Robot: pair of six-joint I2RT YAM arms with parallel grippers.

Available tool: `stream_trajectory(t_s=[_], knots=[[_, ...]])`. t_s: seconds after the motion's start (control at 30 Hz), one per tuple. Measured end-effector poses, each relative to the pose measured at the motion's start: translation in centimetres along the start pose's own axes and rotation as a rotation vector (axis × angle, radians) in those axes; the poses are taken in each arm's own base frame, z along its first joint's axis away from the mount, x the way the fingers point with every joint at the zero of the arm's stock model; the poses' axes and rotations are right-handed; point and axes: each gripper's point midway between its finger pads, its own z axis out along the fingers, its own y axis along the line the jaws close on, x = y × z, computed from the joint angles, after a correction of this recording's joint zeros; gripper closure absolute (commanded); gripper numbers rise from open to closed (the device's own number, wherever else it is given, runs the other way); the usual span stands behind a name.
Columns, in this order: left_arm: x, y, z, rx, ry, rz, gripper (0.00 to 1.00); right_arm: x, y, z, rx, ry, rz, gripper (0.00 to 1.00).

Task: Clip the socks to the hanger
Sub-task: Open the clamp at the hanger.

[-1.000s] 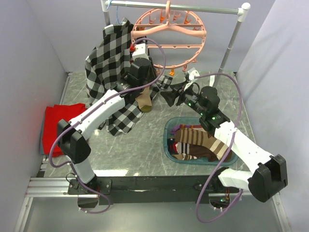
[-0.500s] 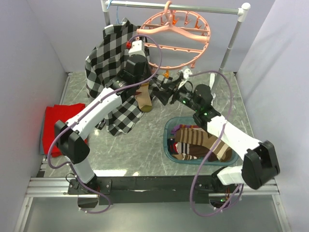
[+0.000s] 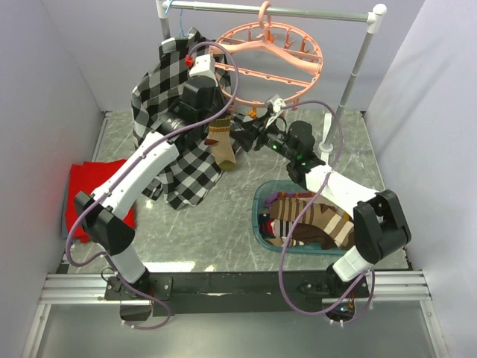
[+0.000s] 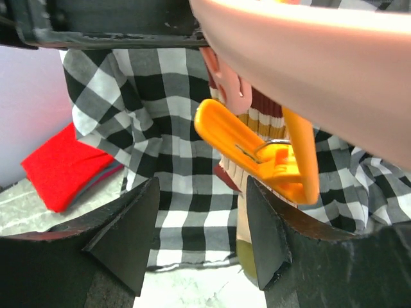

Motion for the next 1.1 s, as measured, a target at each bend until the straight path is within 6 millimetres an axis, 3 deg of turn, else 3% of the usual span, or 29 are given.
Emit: stream_trajectory(t_s=[0.63, 0.8, 1.1], knots=[[0.4, -1.5, -1.0, 0.068, 0.078, -0.062, 0.88, -2.4, -1.1, 1.6, 0.009, -0.178, -0.066, 0.38], [0.6, -1.7, -1.1, 0.075, 0.089, -0.073, 0.88, -2.9, -1.0, 1.6, 0.003, -0.197, -0.076, 0.44], [0.5, -1.5, -1.0, 0.074, 0.094, -0.083, 0.85, -2.7, -0.4, 1.6, -0.029, -0.187, -0.076, 0.67]])
